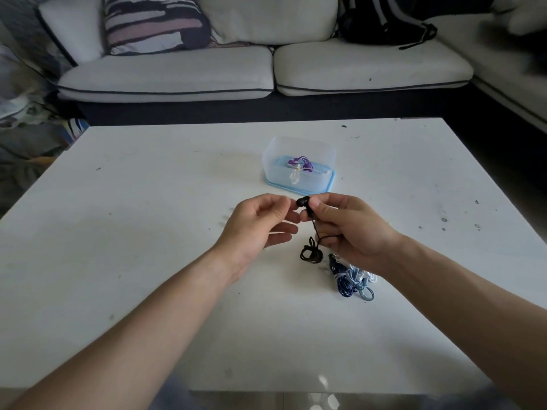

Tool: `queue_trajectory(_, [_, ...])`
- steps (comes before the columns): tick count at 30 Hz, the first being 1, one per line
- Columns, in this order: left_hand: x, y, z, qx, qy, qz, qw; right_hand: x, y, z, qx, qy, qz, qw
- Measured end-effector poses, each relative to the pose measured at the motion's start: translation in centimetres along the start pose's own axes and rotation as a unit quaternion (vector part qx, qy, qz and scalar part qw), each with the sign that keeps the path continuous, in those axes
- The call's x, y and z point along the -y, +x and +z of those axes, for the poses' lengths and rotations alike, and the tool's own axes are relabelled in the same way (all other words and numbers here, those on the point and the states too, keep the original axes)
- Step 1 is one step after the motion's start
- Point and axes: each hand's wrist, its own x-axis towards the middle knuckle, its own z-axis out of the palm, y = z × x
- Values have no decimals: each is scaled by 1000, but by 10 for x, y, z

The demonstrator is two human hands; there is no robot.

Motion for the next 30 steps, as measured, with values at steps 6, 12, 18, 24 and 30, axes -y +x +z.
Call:
queue_trajectory(6, [1,-9,7,3,-31,2,999,0,-5,2,-16,8,-7,1000])
queue_trajectory(12, [-1,-6,6,-5,-29,-9,1000,0,-6,4,5,-8,-28,1000])
queue_trajectory(18, [-4,-3,5,19,-24,-50,998,3,-8,2,10,-20,-32,999])
queue_trajectory(24, [1,2,9,103,80,-40,991,17,-4,6,-14,39,-42,998])
queue_trajectory(30, [-7,14,18,67,113,9,991,42,17,-1,-63,104,-64,991])
